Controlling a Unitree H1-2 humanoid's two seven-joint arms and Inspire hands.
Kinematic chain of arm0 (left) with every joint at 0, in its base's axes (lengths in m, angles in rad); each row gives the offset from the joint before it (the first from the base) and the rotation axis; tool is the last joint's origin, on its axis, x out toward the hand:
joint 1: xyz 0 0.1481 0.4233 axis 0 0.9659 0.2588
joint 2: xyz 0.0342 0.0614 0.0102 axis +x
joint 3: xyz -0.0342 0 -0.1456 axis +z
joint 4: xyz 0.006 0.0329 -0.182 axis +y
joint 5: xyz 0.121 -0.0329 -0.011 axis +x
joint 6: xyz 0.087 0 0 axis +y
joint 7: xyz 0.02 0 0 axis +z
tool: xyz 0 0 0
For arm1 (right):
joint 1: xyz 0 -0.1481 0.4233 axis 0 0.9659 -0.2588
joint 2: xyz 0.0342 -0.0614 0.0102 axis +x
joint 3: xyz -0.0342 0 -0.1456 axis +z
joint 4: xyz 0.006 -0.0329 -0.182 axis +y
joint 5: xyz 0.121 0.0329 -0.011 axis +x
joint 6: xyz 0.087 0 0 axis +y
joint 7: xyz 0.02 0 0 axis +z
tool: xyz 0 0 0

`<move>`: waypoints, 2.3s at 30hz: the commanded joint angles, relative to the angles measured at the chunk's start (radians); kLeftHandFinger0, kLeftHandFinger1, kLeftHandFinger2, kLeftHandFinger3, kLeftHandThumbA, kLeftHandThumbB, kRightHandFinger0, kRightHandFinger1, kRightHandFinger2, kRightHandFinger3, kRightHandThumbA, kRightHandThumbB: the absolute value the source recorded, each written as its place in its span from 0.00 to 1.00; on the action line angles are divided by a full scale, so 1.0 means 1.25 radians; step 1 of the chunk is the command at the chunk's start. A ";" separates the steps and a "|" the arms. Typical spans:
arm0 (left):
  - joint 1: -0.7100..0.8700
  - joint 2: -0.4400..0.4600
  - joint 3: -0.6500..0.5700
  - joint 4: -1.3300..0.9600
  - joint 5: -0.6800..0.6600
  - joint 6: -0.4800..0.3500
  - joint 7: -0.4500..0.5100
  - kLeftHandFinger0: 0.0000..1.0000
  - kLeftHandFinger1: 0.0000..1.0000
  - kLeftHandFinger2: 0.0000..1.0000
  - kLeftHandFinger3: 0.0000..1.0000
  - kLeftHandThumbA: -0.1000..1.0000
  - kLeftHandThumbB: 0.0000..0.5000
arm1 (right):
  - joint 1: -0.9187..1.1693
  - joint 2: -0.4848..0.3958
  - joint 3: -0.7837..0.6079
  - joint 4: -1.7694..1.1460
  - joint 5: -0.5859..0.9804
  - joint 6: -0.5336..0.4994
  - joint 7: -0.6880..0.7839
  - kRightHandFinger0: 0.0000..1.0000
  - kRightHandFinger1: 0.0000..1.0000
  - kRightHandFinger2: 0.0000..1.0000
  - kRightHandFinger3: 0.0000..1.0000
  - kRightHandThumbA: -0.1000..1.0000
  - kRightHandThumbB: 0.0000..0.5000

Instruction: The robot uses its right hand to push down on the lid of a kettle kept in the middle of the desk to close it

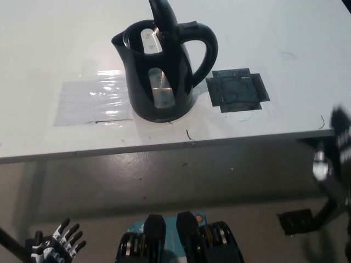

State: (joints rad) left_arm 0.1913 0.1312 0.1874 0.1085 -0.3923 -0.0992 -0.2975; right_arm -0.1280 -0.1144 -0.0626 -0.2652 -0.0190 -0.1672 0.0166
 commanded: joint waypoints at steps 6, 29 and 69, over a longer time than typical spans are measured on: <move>0.032 0.019 0.020 -0.024 -0.059 -0.076 -0.065 1.00 1.00 1.00 1.00 1.00 0.95 | -0.661 0.086 0.080 -0.116 -0.095 0.457 0.010 1.00 1.00 1.00 1.00 0.62 0.06; 0.115 -0.001 -0.044 -0.026 -0.053 -0.084 -0.118 1.00 1.00 1.00 1.00 1.00 0.96 | -0.888 0.270 0.062 0.586 -0.079 0.309 -0.132 1.00 1.00 1.00 1.00 0.61 0.08; 0.119 -0.001 -0.052 -0.020 -0.063 -0.092 -0.118 1.00 1.00 1.00 1.00 1.00 0.99 | -0.924 0.238 0.070 0.669 -0.069 0.271 -0.148 1.00 1.00 1.00 1.00 0.56 0.18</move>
State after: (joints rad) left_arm 0.3268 0.1155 0.1230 0.1043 -0.4544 -0.1848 -0.4145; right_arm -1.2326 0.1864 0.0232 0.5990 -0.1006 0.2083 -0.1535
